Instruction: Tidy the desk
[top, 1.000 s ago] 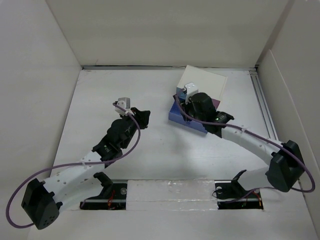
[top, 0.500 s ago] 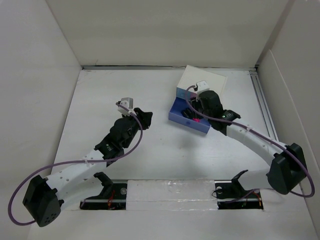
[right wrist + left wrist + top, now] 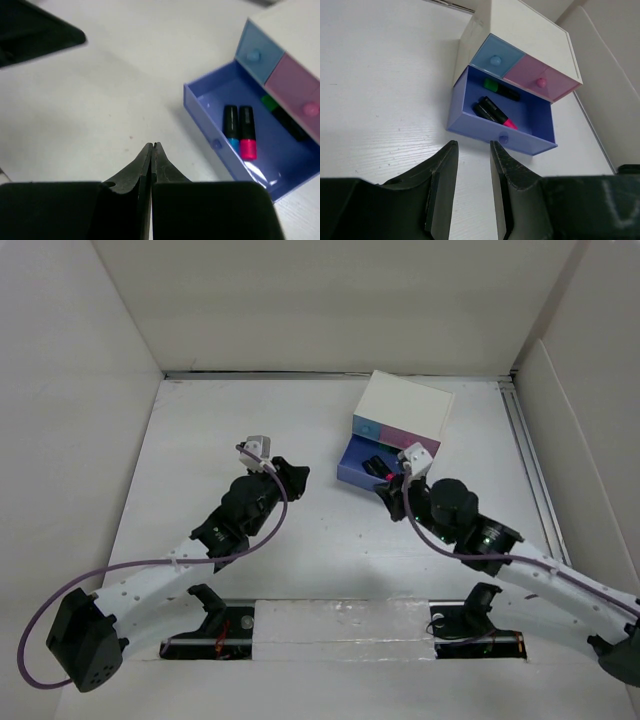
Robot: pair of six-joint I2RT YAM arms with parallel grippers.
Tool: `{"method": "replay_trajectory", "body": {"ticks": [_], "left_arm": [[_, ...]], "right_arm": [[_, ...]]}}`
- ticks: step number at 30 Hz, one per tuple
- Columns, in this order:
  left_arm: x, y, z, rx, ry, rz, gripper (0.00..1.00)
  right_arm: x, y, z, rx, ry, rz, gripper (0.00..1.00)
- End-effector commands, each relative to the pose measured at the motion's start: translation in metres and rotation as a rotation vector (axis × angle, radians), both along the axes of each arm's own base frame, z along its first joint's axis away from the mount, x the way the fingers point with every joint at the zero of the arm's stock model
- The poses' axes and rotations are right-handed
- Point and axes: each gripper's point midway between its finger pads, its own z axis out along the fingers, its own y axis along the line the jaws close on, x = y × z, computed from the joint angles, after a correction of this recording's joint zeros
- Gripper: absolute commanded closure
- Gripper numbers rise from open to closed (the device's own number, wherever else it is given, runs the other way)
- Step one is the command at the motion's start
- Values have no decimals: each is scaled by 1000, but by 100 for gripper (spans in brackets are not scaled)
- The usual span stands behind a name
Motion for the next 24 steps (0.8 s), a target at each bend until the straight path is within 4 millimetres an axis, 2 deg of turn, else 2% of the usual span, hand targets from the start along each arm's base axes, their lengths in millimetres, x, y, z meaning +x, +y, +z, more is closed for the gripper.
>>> {"method": "replay_trajectory", "body": {"ticks": [1,3,5,6,7,8,9,12,13,15,16,19,20,22,23,24], "left_arm": [[1,-5,17,-40,-41,-24,72],[-1,-6,16,-47,-42,-33,72],[-2,-7,18,-55,-48,-42,72],[-2,-9,15,-55,-46,-51,71],[-2,-10,17,-61,-51,-57,71],[-3,-12,15,-63,-47,-66,71],[-2,-14,13,-59,-40,-69,71],[0,-15,10,-52,-32,-69,71],[0,-15,9,-48,-29,-69,71],[0,-15,9,-47,-30,-67,71],[2,-12,10,-47,-33,-58,71],[0,-12,11,-53,-39,-65,71],[0,-13,12,-55,-43,-69,71],[-1,-13,13,-55,-45,-73,71],[-1,-13,12,-54,-44,-74,71],[-2,-12,14,-56,-48,-74,71]], "right_arm": [[-12,-5,58,177,-140,6,96],[-26,-16,72,234,-188,23,88],[-26,-17,68,228,-183,23,83],[-23,-17,58,201,-156,7,84],[-19,-15,49,189,-123,-13,91],[-16,-14,35,143,-79,-32,96],[-6,-11,10,61,-17,-66,100],[7,-4,-25,-54,66,-104,100],[12,3,-48,-115,109,-105,100],[21,7,-68,-160,145,-116,100],[28,11,-86,-198,182,-128,100],[44,11,-109,-220,227,-153,100],[47,12,-126,-245,262,-156,100],[55,17,-137,-231,282,-145,100],[60,12,-152,-254,310,-163,100],[65,12,-155,-253,315,-172,100]]}}
